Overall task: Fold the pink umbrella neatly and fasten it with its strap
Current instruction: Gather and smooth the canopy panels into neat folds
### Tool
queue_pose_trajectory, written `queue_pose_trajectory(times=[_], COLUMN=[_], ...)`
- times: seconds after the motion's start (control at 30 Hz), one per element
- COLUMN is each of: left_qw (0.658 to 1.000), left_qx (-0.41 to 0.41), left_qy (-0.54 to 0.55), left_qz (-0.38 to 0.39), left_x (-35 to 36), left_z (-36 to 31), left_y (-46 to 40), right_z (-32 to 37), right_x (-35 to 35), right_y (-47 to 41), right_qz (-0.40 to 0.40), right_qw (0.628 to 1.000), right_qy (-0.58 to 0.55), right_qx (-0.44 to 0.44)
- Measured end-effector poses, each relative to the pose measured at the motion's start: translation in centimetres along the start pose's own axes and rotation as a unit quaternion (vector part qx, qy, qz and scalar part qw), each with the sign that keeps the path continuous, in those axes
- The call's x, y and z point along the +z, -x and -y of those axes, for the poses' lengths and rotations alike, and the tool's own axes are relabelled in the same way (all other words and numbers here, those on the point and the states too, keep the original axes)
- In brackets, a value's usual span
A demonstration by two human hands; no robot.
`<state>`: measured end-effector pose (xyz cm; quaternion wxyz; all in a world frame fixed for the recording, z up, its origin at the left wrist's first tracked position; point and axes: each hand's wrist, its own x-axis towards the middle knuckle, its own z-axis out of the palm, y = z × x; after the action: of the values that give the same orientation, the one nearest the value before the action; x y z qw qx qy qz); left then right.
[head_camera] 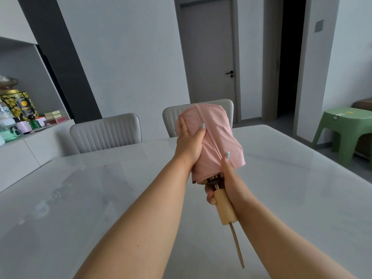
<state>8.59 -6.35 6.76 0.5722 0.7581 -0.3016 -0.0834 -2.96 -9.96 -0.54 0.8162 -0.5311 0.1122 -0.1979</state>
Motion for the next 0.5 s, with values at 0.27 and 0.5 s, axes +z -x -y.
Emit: queue_pose_trajectory(times=[0.27,0.5], left_qw=[0.988,0.985], left_qx=[0.034,0.067], left_qy=[0.145,0.131], left_qz=[-0.048,-0.086], left_x=[-0.9,-1.2], left_z=[1.0,1.1], left_y=[0.8,1.8], right_z=[0.1,-0.6], right_x=[-0.2,-0.2], right_y=[0.5,0.6], right_qz=[0.037,0.138], right_qw=[0.999,0.983], right_qy=[0.014,-0.110], right_qx=[0.010,0.040])
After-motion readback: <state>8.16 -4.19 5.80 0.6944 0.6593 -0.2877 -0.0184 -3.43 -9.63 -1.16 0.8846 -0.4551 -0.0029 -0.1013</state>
